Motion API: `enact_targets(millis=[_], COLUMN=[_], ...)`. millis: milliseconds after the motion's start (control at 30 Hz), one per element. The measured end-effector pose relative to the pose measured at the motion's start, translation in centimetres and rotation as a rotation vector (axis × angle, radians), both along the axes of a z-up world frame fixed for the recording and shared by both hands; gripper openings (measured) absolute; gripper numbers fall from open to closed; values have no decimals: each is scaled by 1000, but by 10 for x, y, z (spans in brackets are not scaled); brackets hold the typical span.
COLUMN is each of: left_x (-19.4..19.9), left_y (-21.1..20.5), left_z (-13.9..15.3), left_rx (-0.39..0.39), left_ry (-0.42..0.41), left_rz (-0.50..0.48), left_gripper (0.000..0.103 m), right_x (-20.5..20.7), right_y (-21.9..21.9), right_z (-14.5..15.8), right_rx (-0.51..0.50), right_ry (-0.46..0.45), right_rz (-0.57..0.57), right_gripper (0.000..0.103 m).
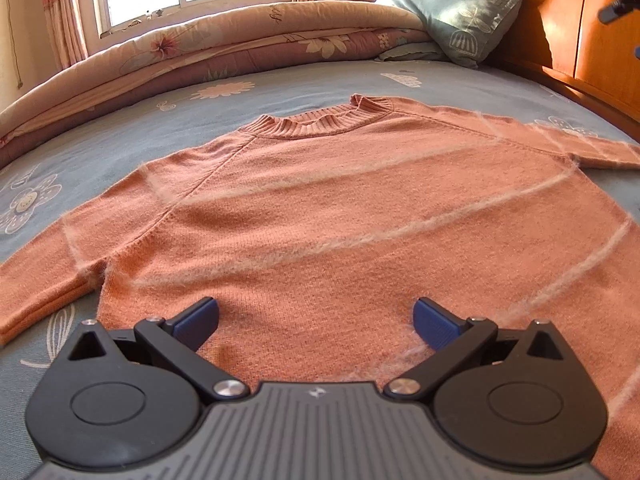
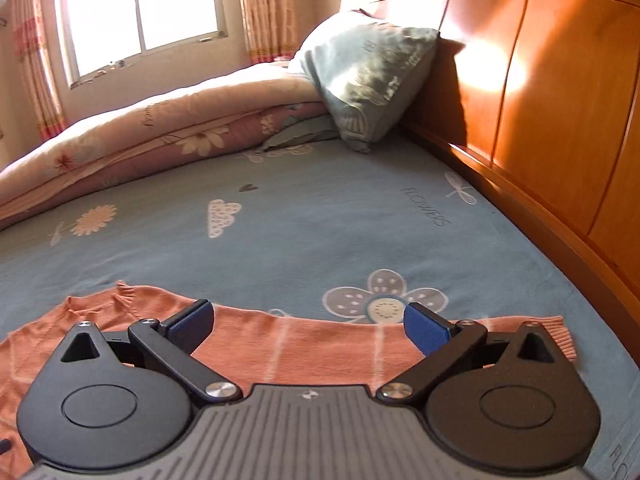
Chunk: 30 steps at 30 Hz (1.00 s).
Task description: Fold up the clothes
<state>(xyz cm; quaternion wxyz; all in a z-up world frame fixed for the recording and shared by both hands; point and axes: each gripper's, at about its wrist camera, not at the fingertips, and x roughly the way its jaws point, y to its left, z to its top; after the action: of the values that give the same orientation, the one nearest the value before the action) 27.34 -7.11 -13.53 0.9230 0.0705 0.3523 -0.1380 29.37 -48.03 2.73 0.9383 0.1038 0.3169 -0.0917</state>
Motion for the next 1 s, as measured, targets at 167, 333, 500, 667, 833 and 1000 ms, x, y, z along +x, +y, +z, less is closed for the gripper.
enact_targets(millis=[167, 333, 500, 667, 833, 1000], left_x=[0, -1, 1, 4, 2, -1], left_y=[7, 7, 6, 6, 2, 3], left_z=[-3, -6, -5, -1, 3, 7], left_rx=[-44, -53, -52, -49, 7, 3], left_ry=[4, -16, -10, 18, -11, -48], left_rz=[-3, -3, 6, 33, 69, 64], left_gripper=[103, 103, 103, 103, 102, 103], right_x=[41, 107, 170, 215, 242, 258], right_y=[58, 112, 146, 165, 175, 172], right_z=[-10, -50, -92, -125, -150, -161], right_rx=[143, 225, 266, 295, 241, 220], right_ry=[-5, 8, 47, 82, 111, 76], right_rz=[139, 301, 367, 394, 384, 365], right_gripper=[103, 103, 103, 103, 103, 103])
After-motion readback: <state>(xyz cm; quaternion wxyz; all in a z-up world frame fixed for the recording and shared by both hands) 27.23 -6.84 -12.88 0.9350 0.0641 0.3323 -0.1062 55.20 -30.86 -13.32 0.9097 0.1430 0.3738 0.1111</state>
